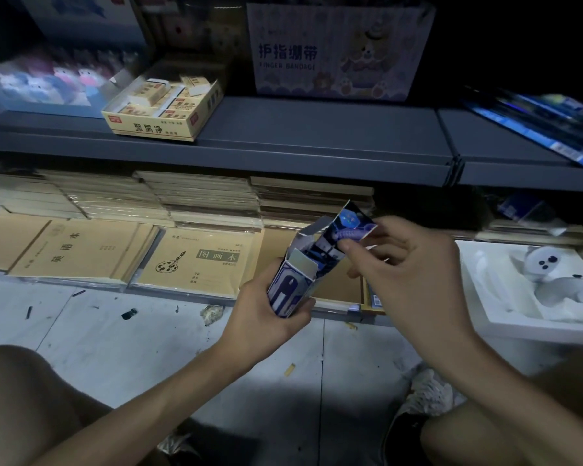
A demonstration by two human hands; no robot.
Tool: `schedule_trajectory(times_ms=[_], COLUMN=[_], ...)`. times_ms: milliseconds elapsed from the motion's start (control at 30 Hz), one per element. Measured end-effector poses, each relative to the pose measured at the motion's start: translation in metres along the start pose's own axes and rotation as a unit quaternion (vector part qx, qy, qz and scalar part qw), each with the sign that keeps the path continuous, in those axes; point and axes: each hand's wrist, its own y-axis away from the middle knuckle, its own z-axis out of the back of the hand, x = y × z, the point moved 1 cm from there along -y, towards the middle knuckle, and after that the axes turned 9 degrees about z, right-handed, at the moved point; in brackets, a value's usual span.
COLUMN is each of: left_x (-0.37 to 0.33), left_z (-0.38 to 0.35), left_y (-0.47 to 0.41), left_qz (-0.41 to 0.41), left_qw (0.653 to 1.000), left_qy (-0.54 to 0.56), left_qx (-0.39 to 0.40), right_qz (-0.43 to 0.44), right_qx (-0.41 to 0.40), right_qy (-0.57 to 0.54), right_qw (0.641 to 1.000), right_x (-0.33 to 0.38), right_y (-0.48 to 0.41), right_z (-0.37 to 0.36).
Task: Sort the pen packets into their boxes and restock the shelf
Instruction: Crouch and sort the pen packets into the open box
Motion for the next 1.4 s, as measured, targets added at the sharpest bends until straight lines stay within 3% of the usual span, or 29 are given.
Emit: schedule_trajectory(times_ms=[967,1300,1400], left_x=[0.006,0.004,0.003], left_z=[-0.006,-0.008,-0.012], left_y=[-0.003,-0.001,0.001], left_qz=[-0.046,-0.048,-0.046], left_qw=[0.998,0.998,0.998], left_qy=[-0.034,-0.042,-0.039], left_qx=[0.003,0.005,0.011], right_qz=[-0.041,-0.127,-0.114], right_qx=[0.11,0.232,0.244], right_qy=[0.063,0.077,0.088], right_qw=[0.991,0.961,0.959], right_x=[-0.014,0.0,0.007], right_y=[-0.004,0.002,0.003], right_z=[-0.005,-0.01,-0.01])
